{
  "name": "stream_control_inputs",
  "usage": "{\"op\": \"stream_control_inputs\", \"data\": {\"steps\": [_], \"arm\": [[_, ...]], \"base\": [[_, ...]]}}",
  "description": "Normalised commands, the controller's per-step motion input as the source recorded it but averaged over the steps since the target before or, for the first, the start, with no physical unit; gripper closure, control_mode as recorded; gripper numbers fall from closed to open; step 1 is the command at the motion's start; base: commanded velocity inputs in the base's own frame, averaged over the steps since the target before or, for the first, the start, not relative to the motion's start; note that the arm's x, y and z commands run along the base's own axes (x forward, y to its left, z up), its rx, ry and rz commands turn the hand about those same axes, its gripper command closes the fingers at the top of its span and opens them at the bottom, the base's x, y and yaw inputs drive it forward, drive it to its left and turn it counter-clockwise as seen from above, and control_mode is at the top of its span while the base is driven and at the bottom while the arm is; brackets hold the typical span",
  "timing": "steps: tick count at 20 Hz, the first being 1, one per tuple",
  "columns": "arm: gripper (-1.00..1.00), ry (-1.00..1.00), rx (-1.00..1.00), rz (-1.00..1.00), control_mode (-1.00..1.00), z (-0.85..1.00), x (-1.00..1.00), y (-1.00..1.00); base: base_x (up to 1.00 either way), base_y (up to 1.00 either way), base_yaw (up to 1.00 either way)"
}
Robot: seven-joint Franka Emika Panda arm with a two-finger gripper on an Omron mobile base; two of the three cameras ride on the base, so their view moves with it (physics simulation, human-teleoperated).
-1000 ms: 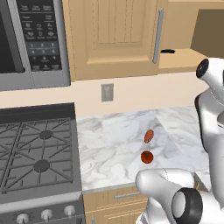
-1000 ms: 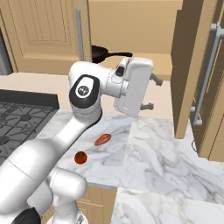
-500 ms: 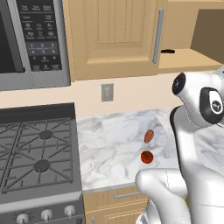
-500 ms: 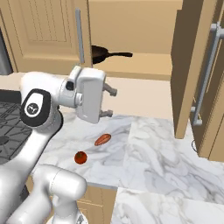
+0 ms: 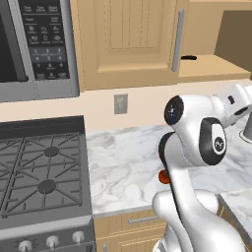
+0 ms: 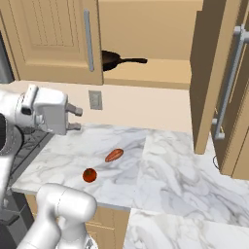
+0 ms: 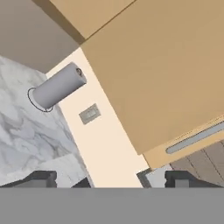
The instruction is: Pick the pan from the cabinet and place it on the stove. Then turn on the stove burner for the pan.
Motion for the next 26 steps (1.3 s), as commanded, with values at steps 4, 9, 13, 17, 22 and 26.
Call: {"op": "stream_control_inputs", "data": {"steps": [4,9,13,17,22,26], "arm": [[-1.0,-0.31,0.18,0.27,-1.0,0.24,0.07,0.55],[-1.0,-0.31,0.16,0.44,-1.0,0.44,0.29,0.07],[-1.0,-0.25,0.17,0.47,-1.0,0.31,0.43,0.03],[-1.0,-0.18,0.17,0.44,-1.0,0.13,0.57,0.15],[-1.0,-0.19,0.16,0.35,-1.0,0.03,0.56,0.33],[-1.0,-0.19,0.17,0.25,-1.0,0.0,0.46,0.32]], "base": [[0.0,0.0,0.0],[0.0,0.0,0.0],[0.0,0.0,0.0],[0.0,0.0,0.0],[0.0,0.0,0.0],[0.0,0.0,0.0]]}}
